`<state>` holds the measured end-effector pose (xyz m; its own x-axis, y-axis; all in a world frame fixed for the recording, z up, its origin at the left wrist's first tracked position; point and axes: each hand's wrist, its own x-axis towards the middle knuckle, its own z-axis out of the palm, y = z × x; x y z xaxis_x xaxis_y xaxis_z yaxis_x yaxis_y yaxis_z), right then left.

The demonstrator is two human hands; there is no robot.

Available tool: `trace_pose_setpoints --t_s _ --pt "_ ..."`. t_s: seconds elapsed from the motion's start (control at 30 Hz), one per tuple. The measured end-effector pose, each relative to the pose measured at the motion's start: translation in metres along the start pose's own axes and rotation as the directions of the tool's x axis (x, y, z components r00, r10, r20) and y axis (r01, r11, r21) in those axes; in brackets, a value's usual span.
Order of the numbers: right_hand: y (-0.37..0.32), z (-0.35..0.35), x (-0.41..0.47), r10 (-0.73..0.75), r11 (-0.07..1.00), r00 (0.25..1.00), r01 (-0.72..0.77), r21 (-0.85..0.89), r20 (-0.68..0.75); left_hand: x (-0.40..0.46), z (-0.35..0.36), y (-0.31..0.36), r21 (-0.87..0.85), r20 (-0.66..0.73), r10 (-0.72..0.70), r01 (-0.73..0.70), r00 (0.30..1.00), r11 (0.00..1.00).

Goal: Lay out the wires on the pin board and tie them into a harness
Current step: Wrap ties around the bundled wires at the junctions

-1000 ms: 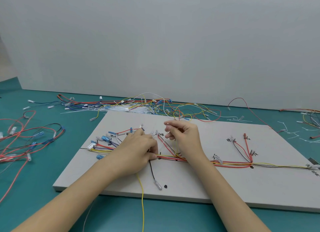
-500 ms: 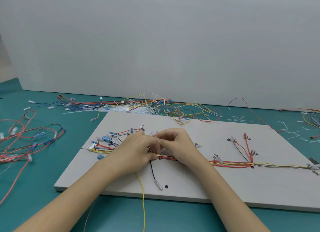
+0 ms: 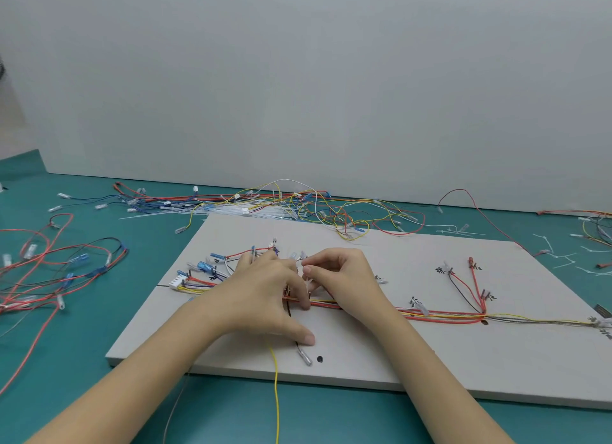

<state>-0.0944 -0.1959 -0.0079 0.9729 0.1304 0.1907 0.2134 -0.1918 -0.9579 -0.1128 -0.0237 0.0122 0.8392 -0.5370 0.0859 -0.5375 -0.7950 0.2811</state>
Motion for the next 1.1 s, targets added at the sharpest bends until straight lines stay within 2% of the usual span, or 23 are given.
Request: trace_pose_setpoints --t_s 0.1,0.37,0.7,1.1 --pt "-0.001 0.0 0.001 0.013 1.0 1.0 -0.013 0.009 0.002 0.0 0.0 -0.001 -0.001 0.032 -0.002 0.002 0.999 1.0" --pt "-0.001 0.0 0.0 0.032 0.999 0.999 -0.032 0.027 0.009 0.001 0.001 0.001 -0.004 -0.022 0.03 -0.03 0.999 1.0" --pt "0.0 0.0 -0.001 0.044 0.998 0.999 -0.043 0.037 -0.008 -0.003 0.003 0.012 0.204 -0.108 0.081 -0.058 0.991 0.977" --pt "0.0 0.001 -0.001 0.045 0.999 0.999 -0.044 0.017 -0.016 -0.002 0.006 0.014 0.232 -0.167 0.103 -0.062 0.981 0.971"
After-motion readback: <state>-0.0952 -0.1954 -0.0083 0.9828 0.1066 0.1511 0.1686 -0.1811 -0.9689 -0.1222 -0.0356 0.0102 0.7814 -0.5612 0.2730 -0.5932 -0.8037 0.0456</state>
